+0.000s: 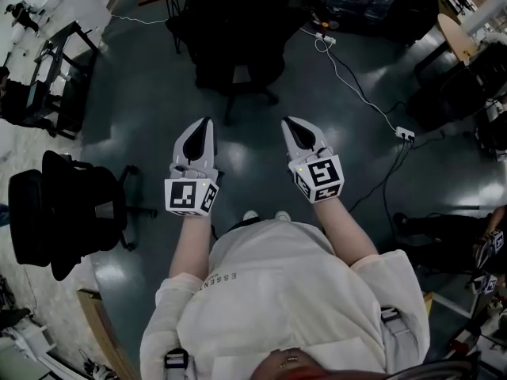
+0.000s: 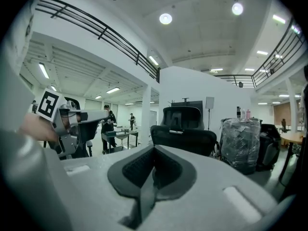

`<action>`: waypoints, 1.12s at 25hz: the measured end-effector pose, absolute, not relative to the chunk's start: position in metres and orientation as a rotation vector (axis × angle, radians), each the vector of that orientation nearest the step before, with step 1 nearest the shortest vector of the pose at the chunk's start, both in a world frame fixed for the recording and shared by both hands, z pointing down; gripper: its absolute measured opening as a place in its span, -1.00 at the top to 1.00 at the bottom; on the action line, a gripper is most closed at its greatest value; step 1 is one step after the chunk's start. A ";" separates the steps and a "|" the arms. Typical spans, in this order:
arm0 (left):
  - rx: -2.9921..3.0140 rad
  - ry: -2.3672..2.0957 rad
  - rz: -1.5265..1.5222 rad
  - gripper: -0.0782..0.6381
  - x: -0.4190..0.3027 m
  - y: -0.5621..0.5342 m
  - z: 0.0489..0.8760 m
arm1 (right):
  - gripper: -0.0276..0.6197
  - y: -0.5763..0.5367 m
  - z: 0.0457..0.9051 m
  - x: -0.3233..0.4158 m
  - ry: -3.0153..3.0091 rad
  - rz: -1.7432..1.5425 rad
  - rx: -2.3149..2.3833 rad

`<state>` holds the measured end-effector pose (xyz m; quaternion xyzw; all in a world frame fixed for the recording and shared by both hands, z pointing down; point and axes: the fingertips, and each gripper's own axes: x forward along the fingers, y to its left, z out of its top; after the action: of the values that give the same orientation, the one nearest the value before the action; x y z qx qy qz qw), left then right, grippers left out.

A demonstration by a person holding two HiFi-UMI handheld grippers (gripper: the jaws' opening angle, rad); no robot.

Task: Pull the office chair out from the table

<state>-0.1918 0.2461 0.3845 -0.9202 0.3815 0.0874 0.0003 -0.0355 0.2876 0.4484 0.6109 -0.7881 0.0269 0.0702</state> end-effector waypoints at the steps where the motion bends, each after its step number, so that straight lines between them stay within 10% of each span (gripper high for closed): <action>1: -2.893 1.189 0.274 0.73 -0.188 0.248 0.384 | 0.94 0.289 0.447 -0.036 -2.382 0.088 1.832; 28: -2.898 1.184 0.192 0.73 -0.143 0.266 0.395 | 0.94 0.300 0.448 -0.002 -2.422 0.097 1.782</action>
<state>-0.1431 0.2664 0.3951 -0.9240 0.3775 0.0612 0.0023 -0.0016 0.3002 0.4483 0.5910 -0.8033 0.0323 0.0667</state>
